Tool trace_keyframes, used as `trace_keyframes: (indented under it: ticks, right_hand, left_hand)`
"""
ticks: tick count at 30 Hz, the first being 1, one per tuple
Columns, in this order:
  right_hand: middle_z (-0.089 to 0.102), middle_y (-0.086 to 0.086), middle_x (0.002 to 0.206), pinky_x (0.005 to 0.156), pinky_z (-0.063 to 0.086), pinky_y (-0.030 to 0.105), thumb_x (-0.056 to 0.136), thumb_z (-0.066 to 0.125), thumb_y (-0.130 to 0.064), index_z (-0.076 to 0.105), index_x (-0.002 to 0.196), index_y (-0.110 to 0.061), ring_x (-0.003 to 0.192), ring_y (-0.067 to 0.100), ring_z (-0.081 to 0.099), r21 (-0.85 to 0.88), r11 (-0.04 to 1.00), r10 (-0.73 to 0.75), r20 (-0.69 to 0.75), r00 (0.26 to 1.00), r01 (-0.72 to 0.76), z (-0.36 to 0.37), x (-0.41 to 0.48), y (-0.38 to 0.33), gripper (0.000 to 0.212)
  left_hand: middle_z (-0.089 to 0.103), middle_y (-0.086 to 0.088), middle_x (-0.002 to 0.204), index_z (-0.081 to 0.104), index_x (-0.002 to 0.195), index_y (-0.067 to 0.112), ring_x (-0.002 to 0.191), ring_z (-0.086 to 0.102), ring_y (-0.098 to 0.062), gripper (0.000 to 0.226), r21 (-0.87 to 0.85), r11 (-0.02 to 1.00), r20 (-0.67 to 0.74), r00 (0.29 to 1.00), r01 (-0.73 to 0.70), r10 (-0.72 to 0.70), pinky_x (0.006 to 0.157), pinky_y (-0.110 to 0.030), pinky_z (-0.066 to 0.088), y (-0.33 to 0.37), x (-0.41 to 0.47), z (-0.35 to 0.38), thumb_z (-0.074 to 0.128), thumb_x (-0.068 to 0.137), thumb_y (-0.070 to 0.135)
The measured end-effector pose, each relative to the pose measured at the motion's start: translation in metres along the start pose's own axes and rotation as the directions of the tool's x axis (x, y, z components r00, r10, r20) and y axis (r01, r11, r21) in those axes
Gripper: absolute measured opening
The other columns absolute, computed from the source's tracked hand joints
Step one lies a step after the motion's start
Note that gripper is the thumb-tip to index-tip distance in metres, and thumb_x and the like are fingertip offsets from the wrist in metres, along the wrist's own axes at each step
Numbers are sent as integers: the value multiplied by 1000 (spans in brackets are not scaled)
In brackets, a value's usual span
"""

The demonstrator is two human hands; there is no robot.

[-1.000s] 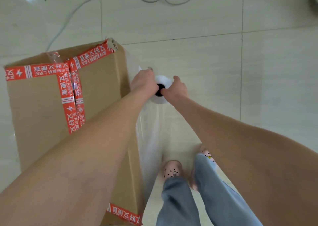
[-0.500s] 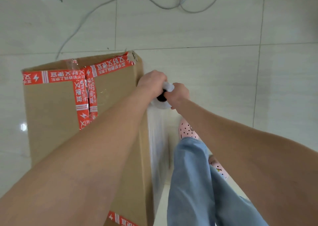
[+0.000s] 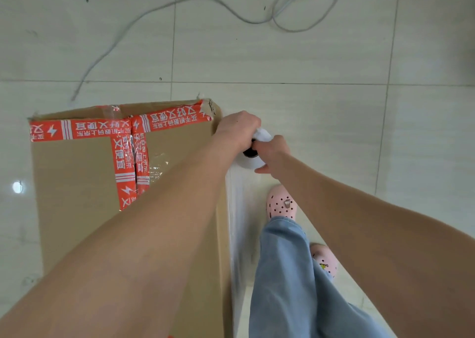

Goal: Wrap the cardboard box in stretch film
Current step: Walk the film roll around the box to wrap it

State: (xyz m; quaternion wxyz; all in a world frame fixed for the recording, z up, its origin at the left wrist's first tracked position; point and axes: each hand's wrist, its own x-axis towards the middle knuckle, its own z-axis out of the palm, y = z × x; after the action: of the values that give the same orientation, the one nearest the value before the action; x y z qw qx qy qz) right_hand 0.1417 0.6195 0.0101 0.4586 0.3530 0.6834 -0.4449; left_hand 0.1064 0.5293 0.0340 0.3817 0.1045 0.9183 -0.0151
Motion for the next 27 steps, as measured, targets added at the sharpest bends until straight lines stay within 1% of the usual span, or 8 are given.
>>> trace_keyframes:
  ticks: [3,7,9,11,15,21,24,27]
  right_hand:
    - [62,8,89,65,56,37,83,55,-15,56,94,-10,70,31,63,-307,936,-196,-55,979,171,-5,0,-9,13]
    - [64,4,91,56,36,26,80,52,-15,62,95,-23,75,28,54,-594,742,-452,-102,886,310,-15,6,-24,20]
    - [66,3,103,57,37,25,80,50,-15,60,109,-29,83,29,58,-538,768,-495,-156,855,347,-20,10,-27,33]
    - [60,3,116,69,44,29,83,56,-20,44,135,-26,96,27,61,-319,896,-384,-214,898,308,-23,14,-25,53]
    - [51,-3,81,75,58,41,80,64,-28,42,131,-15,62,18,57,22,996,-87,-90,992,89,-22,21,-22,57]
    - [56,2,107,73,56,38,83,58,-21,47,128,-19,88,28,61,-162,960,-242,-71,968,228,-15,21,-47,46]
    - [61,2,97,59,39,29,81,56,-18,58,105,-22,80,26,56,-440,834,-394,-49,918,334,-14,21,-56,24]
    - [62,4,102,64,35,29,80,53,-14,60,108,-27,85,29,55,-604,718,-491,-86,867,346,-20,19,-69,32]
  left_hand:
    - [61,-7,108,61,109,14,101,59,-27,28,27,999,9,1000,-23,22,67,-30,39,1,5,-4,53,83,9]
    - [63,-9,101,62,100,11,91,62,-30,18,1,998,-34,997,67,-67,65,-31,41,1,12,-9,55,83,11]
    - [63,-10,99,61,95,10,84,60,-30,12,-31,991,-53,990,129,-131,63,-31,41,2,17,-13,55,84,13]
    - [62,-11,99,61,97,9,81,57,-29,12,-46,982,-68,980,181,-184,62,-31,40,4,22,-18,57,87,15]
    - [58,-9,102,61,102,9,77,51,-26,17,-50,976,-48,976,211,-213,61,-30,40,5,32,-26,60,85,14]
    - [57,-11,115,57,120,12,100,59,-31,35,-34,991,-73,989,129,-132,68,-32,41,-8,41,-33,54,85,7]
    - [57,-7,92,61,99,9,82,56,-29,18,-1,990,-57,989,140,-140,64,-31,40,-15,42,-32,55,82,8]
    - [44,-1,69,51,77,13,73,50,-26,8,-7,979,-55,978,204,-204,62,-29,38,-20,46,-34,57,82,16]
